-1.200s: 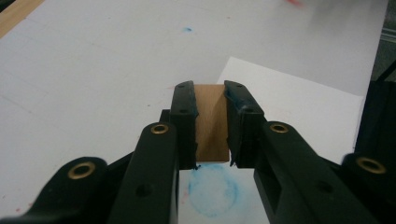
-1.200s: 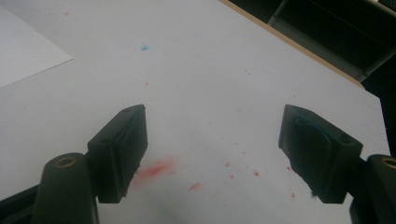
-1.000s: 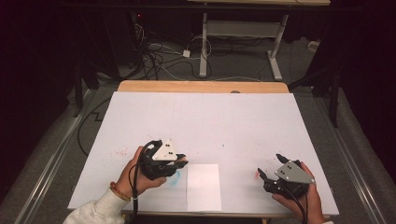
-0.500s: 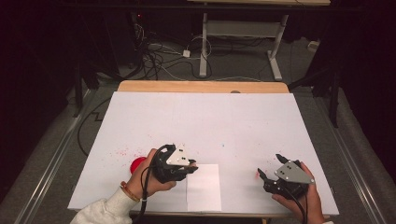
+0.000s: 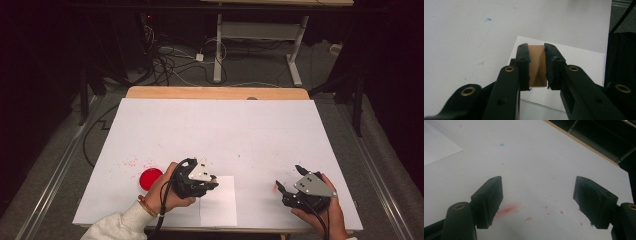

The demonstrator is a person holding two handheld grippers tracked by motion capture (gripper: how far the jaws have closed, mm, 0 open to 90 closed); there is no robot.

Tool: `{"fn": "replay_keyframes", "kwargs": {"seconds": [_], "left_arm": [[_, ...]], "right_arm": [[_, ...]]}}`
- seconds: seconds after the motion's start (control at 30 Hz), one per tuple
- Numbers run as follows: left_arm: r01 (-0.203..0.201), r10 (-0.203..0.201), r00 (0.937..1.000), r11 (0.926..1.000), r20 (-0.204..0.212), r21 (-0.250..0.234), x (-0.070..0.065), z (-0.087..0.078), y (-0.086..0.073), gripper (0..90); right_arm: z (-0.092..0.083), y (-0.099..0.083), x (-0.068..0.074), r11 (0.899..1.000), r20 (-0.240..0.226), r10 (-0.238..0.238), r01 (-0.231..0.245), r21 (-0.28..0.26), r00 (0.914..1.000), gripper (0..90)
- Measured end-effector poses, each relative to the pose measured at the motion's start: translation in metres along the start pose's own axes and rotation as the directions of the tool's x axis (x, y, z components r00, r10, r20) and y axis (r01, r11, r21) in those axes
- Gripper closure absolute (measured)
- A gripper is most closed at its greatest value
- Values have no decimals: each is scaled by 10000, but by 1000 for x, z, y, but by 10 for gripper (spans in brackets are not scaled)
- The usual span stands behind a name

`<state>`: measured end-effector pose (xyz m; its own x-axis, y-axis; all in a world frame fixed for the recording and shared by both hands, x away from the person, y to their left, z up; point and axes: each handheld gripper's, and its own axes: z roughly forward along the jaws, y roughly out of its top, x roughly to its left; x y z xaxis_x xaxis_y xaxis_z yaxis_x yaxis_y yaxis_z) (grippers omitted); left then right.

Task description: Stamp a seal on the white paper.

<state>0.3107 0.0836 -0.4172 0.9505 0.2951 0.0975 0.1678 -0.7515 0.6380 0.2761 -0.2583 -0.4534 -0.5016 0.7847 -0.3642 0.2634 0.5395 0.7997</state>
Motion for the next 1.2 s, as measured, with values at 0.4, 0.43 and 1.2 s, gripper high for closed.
{"fn": "replay_keyframes", "kwargs": {"seconds": [0.4, 0.43, 1.2], "left_arm": [[-245, 240, 9993, 9995, 275, 196, -5, 11, 2, 737], [-251, 245, 9993, 9995, 295, 207, -6, 11, 2, 737], [-362, 302, 9958, 9970, 866, 690, -9, 39, -4, 737]], "right_arm": [[0, -1, 0, 10000, -7, -1, 1, 23, 10000, 244], [0, -1, 0, 10000, -10, -7, 8, 27, 10000, 244], [8, 1, 0, 9999, -154, -21, 23, 145, 9999, 245]]}}
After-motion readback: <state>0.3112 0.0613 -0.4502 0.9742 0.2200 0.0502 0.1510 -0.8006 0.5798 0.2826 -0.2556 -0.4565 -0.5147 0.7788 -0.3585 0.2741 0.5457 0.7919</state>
